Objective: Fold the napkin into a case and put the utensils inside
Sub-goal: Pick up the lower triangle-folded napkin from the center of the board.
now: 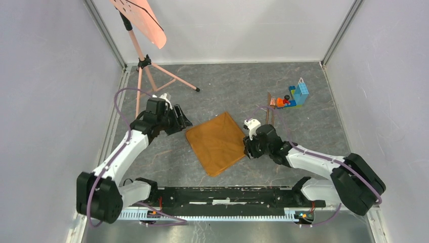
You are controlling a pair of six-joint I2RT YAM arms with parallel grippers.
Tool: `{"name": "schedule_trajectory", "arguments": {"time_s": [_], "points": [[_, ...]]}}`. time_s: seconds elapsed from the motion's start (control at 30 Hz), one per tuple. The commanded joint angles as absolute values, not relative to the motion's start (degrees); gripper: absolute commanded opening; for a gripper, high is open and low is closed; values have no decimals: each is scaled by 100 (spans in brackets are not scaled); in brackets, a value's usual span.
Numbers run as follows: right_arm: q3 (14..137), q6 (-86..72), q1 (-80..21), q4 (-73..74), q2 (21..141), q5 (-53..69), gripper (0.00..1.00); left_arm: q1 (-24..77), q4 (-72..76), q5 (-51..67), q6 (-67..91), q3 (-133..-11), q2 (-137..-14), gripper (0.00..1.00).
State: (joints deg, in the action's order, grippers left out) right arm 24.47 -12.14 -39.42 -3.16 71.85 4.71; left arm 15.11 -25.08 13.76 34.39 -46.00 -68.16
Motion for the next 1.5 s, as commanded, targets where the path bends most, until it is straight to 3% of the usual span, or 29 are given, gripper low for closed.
{"name": "schedule_trajectory", "arguments": {"time_s": [0.0, 0.2, 0.33, 0.6, 0.83, 1.33, 1.47], "points": [[3099, -623, -4320, 729, 6696, 258, 55, 1486, -2914, 1091, 3446, -4407, -6024, 66], [4164, -382, -5437, 1274, 7175, 208, 85, 1488, -3647, -378, 3798, -4386, -5266, 72], [4801, -475, -6359, 1503, 8073, -177, 87, 1477, -4019, -1012, 4105, -4405, -5084, 76], [6084, -765, -7296, 2317, 9504, -911, 77, 1459, -4276, -1107, 4176, -4450, -4927, 77], [6865, -1270, -7536, 2912, 10270, -1116, 69, 1445, -4253, -1119, 4141, -4347, -4806, 78], [6922, -1924, -7550, 2936, 10846, -1004, 65, 1397, -4212, -1175, 4068, -4329, -4801, 80], [6703, -1967, -7541, 2740, 10992, -1169, 52, 1389, -4217, -1127, 4052, -4353, -4866, 80]]}}
